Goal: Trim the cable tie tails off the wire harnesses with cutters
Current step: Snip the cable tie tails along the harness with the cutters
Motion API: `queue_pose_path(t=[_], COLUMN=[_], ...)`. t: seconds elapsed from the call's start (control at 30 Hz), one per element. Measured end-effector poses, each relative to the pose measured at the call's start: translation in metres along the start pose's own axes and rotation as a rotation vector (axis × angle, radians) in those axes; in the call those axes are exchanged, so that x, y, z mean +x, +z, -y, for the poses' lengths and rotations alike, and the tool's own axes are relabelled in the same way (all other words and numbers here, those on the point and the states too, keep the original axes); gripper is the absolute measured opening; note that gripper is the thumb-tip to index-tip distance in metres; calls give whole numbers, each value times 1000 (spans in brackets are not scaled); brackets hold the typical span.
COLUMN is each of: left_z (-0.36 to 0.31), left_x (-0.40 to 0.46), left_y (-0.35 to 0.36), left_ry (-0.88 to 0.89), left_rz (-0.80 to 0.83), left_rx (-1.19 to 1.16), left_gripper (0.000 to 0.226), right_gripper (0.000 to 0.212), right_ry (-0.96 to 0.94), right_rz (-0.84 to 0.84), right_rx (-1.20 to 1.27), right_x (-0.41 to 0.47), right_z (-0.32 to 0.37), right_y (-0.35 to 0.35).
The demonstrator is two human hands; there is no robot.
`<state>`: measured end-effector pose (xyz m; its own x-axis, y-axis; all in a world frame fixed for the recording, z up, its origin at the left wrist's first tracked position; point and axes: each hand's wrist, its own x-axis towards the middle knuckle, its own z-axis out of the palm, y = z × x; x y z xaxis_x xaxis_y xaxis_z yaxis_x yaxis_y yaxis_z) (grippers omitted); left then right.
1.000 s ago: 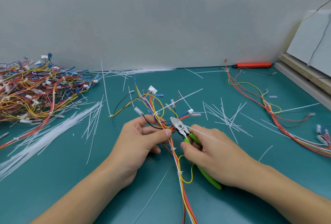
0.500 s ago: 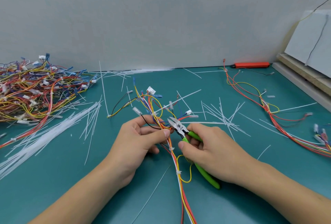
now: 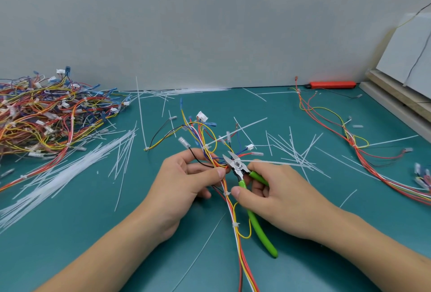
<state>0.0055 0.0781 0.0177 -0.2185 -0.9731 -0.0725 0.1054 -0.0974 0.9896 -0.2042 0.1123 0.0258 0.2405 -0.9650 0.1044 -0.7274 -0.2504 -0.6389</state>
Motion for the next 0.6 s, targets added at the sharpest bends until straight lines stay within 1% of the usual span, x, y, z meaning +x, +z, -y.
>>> queue_pose_path(t=[0.2, 0.33, 0.47, 0.6], left_z=[0, 0, -1, -1], left_x=[0, 0, -1, -1], left_y=[0, 0, 0, 0], left_ry=[0, 1, -1, 0], left_rz=[2, -1, 6, 3], left_rx=[3, -5, -7, -8], left_gripper=[35, 34, 37, 37], right_gripper=[39, 34, 34, 33], right_ry=[11, 4, -16, -22], right_rz=[2, 24, 58, 45], right_rx=[-7, 17, 20, 17], right_x=[0, 1, 0, -1], right_z=[0, 1, 2, 3], right_y=[0, 1, 1, 1])
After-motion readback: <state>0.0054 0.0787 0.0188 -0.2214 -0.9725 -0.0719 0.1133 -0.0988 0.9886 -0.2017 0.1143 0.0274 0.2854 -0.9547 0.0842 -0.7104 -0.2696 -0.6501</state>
